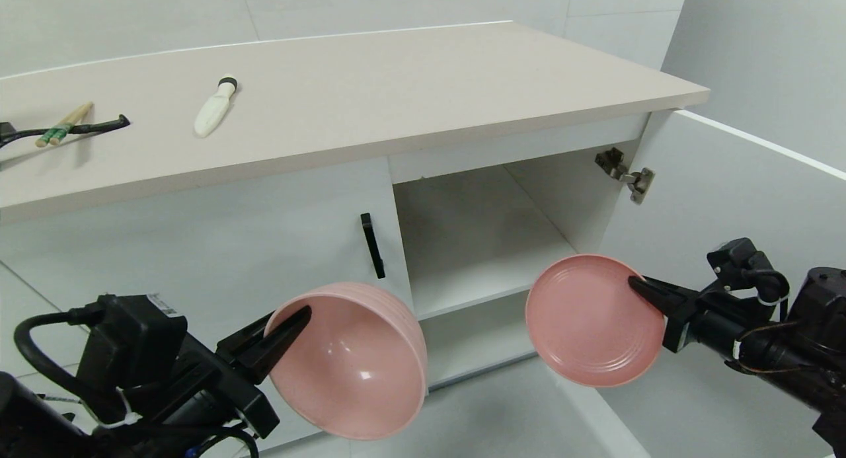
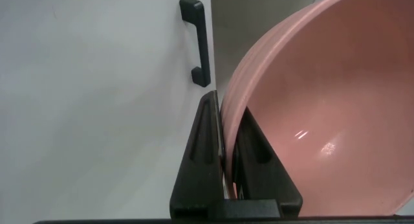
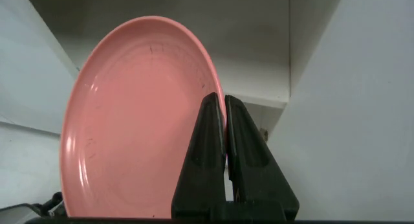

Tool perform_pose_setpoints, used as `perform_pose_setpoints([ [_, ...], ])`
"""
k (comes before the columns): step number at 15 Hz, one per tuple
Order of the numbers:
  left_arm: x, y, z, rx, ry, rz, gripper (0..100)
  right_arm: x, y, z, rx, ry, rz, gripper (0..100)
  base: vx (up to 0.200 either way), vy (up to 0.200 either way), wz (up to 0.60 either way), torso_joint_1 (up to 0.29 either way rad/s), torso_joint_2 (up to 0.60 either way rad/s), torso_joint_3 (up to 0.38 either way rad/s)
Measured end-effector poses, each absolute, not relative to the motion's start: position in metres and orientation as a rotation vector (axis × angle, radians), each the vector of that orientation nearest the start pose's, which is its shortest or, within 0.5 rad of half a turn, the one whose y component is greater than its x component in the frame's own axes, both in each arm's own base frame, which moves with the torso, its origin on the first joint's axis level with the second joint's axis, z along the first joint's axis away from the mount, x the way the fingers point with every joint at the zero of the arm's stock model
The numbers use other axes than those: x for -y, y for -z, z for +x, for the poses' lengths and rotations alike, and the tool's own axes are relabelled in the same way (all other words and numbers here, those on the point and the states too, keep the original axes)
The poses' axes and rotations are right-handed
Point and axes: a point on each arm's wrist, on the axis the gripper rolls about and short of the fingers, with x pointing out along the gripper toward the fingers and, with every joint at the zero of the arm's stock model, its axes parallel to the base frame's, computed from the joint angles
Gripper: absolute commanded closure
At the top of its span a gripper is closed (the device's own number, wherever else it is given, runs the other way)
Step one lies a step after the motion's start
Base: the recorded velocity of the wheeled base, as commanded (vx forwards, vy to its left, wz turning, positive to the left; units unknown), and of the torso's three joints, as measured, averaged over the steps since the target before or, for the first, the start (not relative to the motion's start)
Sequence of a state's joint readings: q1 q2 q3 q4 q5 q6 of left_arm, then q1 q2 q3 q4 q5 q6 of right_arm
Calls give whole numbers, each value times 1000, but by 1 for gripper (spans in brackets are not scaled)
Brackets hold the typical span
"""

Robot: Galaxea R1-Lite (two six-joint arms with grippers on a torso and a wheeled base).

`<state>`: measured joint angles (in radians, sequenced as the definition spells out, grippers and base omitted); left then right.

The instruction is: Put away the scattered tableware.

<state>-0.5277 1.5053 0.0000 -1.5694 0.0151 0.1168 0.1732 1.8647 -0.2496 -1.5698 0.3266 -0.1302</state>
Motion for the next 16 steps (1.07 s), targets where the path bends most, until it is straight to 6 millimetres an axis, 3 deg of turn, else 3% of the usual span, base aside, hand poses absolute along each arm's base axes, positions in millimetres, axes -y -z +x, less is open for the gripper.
perform_pose_setpoints([
  [4, 85, -138, 146, 103, 509, 102, 100, -55, -106, 264, 10, -504, -125, 100, 0, 0, 0, 0, 0, 0],
  [7, 84, -139, 145, 110, 508, 101, 100, -75, -104, 268, 19, -575, -124, 100, 0, 0, 0, 0, 0, 0],
  [10, 84, -140, 144, 111, 506, 98, 100, -93, -96, 274, 10, -629, -124, 100, 133, 0, 0, 3, 2, 0],
  [16, 84, -140, 144, 115, 507, 100, 100, -106, -85, 291, 2, -650, -117, 100, 0, 0, 0, 0, 0, 0],
])
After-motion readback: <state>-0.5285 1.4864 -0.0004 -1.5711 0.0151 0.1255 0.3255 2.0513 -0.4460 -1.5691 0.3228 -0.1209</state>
